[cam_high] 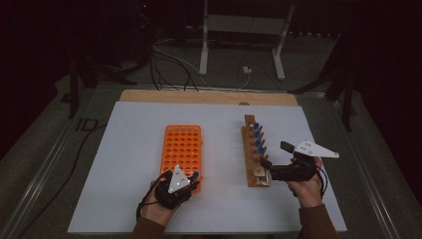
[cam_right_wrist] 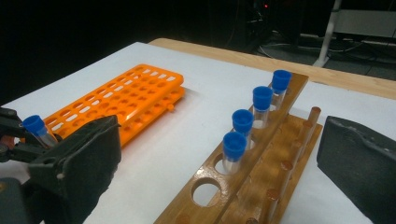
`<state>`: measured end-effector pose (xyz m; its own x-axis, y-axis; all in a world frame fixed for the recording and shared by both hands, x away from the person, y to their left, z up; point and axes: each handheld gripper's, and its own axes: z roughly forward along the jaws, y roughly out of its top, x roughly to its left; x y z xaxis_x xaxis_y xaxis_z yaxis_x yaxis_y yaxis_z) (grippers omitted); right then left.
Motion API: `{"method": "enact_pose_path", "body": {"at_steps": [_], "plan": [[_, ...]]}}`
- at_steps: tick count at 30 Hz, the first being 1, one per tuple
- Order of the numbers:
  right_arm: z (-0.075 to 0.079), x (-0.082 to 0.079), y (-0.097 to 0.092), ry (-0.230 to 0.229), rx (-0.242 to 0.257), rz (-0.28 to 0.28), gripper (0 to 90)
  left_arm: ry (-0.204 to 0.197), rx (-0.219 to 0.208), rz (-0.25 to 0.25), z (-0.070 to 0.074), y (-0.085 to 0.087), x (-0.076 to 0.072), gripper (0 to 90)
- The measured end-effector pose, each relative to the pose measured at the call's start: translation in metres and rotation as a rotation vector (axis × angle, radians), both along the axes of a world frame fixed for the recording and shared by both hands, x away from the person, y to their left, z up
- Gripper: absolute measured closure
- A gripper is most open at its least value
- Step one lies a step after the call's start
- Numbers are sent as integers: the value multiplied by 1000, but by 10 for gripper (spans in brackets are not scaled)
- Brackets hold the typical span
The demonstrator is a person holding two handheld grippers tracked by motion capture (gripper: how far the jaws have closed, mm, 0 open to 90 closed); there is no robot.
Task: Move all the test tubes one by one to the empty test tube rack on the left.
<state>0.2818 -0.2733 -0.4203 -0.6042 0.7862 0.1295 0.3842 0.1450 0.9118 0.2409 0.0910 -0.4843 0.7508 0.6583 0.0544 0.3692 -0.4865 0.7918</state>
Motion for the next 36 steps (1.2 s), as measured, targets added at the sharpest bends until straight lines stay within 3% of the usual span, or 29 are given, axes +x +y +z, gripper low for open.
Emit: {"method": "enact_pose_path", "body": {"at_steps": [4, 8, 12, 19, 23, 26, 30, 36], "plan": [[0, -1, 3, -5, -18, 2, 2, -1, -17, 2, -1, 2, 0, 762], [1, -1, 4, -7, -19, -3, 2, 19, -55, 2, -2, 6, 3, 640], [0, -1, 4, -6, -24, -8, 2, 26, -123, -10, 2, 10, 5, 542], [-2, 3, 7, -6, -60, -18, 2, -17, -212, 44, 14, 22, 7, 264], [-5, 8, 7, 2, -72, -28, 2, -21, -260, 68, 17, 28, 9, 153], [-8, 12, 7, 16, -80, -31, 3, -16, -289, 64, 21, 32, 11, 14], [-12, 17, 11, 26, -119, -19, 35, -25, -304, 80, 24, 37, 11, 3], [-22, 24, 20, 51, -173, -16, 179, -11, -324, 101, 23, 43, 12, 4]]}}
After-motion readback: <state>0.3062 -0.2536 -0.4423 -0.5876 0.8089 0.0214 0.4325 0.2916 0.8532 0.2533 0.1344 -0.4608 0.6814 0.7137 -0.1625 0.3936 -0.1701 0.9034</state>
